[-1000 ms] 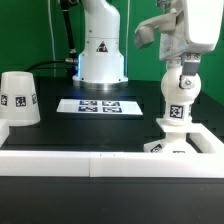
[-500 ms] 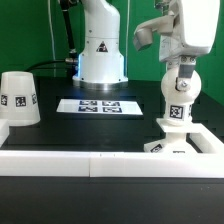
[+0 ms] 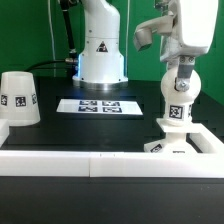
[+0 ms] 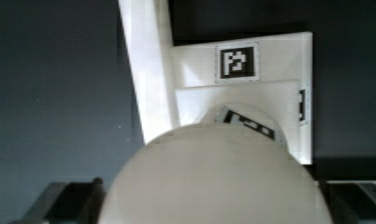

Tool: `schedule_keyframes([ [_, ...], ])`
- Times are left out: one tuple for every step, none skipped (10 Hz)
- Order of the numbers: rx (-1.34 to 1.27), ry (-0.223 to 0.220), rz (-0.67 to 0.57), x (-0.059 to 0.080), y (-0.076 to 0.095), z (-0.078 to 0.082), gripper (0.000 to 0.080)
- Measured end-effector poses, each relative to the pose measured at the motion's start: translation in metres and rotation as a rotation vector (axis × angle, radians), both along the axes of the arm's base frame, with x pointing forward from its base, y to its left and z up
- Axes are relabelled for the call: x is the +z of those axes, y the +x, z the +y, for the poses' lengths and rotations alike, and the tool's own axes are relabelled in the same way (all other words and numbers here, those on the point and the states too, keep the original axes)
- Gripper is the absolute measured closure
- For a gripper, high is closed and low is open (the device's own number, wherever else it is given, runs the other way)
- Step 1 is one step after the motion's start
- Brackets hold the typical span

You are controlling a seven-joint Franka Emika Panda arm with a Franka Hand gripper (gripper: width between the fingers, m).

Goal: Assemble lamp

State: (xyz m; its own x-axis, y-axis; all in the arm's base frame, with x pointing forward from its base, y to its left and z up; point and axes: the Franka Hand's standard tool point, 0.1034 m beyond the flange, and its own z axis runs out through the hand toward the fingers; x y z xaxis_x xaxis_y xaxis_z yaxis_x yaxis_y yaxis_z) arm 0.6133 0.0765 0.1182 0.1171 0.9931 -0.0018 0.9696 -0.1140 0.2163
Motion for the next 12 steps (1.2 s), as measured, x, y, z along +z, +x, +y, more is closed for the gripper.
schedule_keyframes([
  [-0.043, 0.011, -0.001, 0.000, 0.000, 0.000, 0.0222],
  [-0.141, 0.033, -0.003, 0.000, 0.000, -0.001, 0.0222],
  [-0.225, 0.051, -0.002, 0.000, -0.001, -0.005, 0.0222],
  [-0.337, 0.076, -0.005, 0.000, -0.002, -0.005, 0.0220],
  [-0.408, 0.093, -0.010, -0.001, -0.002, -0.005, 0.0220],
  [-0.525, 0.123, -0.021, -0.001, -0.002, -0.004, 0.0220],
  [-0.631, 0.156, -0.037, -0.001, -0.001, 0.000, 0.0220],
  [-0.727, 0.187, -0.048, -0.001, -0.001, 0.005, 0.0220],
  [-0.824, 0.214, -0.051, 0.000, -0.001, 0.010, 0.0220],
  [-0.893, 0.232, -0.053, 0.001, -0.001, 0.013, 0.0220],
  [-0.974, 0.253, -0.056, 0.001, 0.000, 0.013, 0.0220],
  [-1.019, 0.264, -0.059, 0.002, 0.001, 0.012, 0.0220],
])
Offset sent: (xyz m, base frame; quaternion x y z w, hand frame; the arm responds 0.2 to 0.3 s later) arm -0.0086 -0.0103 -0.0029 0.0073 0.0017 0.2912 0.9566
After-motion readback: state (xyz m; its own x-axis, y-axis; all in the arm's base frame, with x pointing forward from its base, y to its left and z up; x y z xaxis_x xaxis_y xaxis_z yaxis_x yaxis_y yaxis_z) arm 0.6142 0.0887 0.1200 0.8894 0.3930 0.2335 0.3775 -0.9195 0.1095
